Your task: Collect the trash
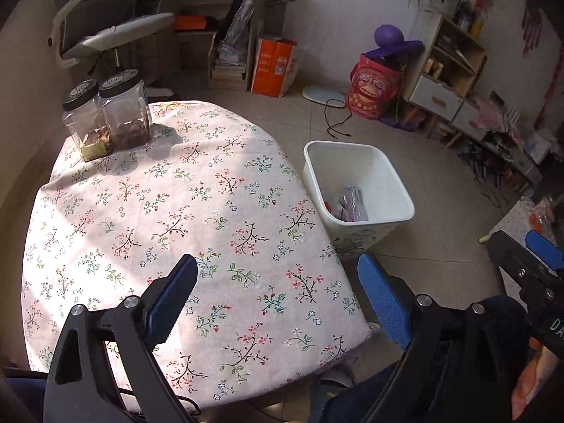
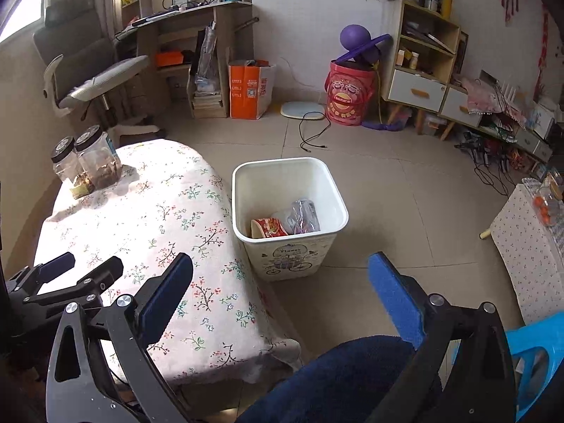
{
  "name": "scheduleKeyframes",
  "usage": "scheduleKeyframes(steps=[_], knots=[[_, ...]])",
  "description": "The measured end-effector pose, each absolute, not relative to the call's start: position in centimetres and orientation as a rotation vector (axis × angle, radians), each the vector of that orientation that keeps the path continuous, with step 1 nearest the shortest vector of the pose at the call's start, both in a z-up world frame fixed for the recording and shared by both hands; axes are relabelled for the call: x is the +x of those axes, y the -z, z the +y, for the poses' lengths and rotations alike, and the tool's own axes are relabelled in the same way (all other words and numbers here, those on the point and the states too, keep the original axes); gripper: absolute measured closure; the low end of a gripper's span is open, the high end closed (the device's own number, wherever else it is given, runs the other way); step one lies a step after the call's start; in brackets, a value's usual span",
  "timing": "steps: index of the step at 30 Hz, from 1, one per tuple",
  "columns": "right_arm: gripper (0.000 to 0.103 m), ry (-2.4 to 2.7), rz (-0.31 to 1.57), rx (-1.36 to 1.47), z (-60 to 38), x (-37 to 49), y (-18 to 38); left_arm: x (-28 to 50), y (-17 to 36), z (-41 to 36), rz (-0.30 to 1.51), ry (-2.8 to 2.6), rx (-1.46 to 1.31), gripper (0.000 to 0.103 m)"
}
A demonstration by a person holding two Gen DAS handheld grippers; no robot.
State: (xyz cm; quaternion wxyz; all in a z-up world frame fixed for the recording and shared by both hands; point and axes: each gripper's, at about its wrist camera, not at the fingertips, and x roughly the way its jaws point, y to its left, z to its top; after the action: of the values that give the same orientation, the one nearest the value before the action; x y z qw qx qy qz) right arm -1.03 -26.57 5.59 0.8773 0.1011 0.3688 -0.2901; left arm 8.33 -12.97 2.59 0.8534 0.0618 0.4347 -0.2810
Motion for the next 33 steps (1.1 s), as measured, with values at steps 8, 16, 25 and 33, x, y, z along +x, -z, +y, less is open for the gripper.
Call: scheduleKeyframes(steps=[8, 16, 25, 33], knots=[[0.007, 0.611, 0.758, 0.202, -25.7, -1.5, -5.5, 7.6, -3.4, -12.5, 0.873, 0.58, 0.14, 0.011], [0.007, 0.638, 0.781, 0.202, -26.4, -1.3, -4.5, 7.6, -3.5, -12.7, 0.863, 0.568, 0.139, 0.011], [0.007, 0.637, 0.783, 0.199, -26.5, -1.4, -4.4, 7.6, -3.4, -12.8, 0.861, 0.57, 0.14, 0.011], [0.007, 0.636, 0.784, 0.2, -26.4, -1.4, -4.3, 7.4, -3.2, -12.7, 0.859, 0.579, 0.147, 0.011]])
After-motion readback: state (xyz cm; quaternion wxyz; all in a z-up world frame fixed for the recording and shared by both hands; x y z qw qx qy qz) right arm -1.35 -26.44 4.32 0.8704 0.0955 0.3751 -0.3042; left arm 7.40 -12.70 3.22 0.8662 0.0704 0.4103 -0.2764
